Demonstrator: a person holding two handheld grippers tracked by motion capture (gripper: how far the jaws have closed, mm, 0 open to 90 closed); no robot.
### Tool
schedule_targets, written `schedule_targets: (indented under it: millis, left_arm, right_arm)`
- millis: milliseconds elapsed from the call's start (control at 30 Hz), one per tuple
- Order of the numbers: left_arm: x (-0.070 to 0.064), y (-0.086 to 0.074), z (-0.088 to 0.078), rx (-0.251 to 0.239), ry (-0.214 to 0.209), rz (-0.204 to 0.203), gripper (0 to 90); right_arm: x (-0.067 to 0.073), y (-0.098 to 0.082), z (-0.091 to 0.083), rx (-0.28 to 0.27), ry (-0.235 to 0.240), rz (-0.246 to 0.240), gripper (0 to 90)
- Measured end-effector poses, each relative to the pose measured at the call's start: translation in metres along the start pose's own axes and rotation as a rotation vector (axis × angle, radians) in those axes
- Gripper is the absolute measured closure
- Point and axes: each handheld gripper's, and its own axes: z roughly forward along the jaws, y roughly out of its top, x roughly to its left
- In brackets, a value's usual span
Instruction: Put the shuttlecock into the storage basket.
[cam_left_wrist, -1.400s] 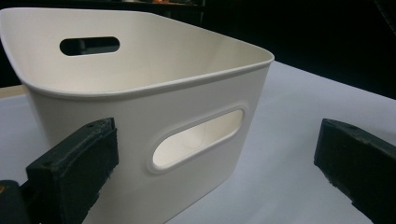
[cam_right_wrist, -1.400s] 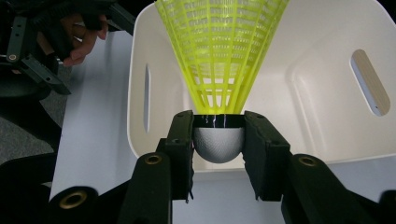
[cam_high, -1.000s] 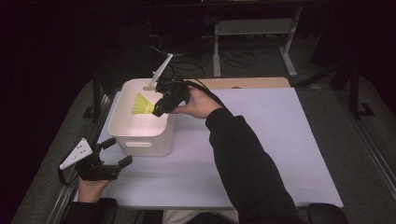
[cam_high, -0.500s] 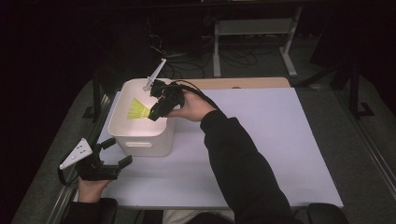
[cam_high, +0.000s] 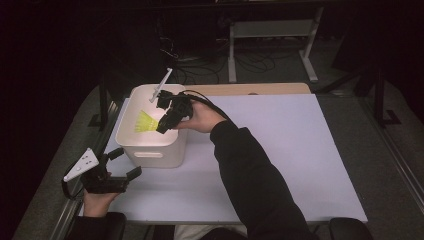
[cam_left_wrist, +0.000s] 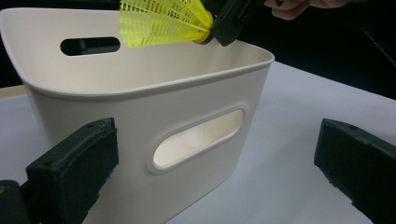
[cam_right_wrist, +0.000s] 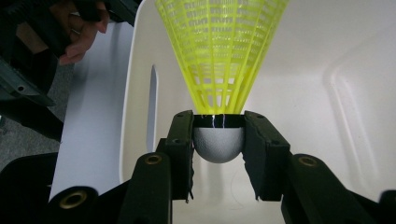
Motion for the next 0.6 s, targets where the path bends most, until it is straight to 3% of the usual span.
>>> schedule_targets:
  millis: [400, 600]
  left_arm:
    - [0.0001, 0.0000, -0.0001, 0.000, 0.000, 0.000, 0.0]
    - [-0.0001, -0.0001, -0.0005, 0.000, 0.000, -0.001, 0.0]
  right_arm:
    - [-0.0035, -0.0006, 0.0099, 0.015, 0.012, 0.017, 62.2]
    - [-0.0030, -0.0007, 0.0084, 0.007, -0.002, 0.033, 48.8]
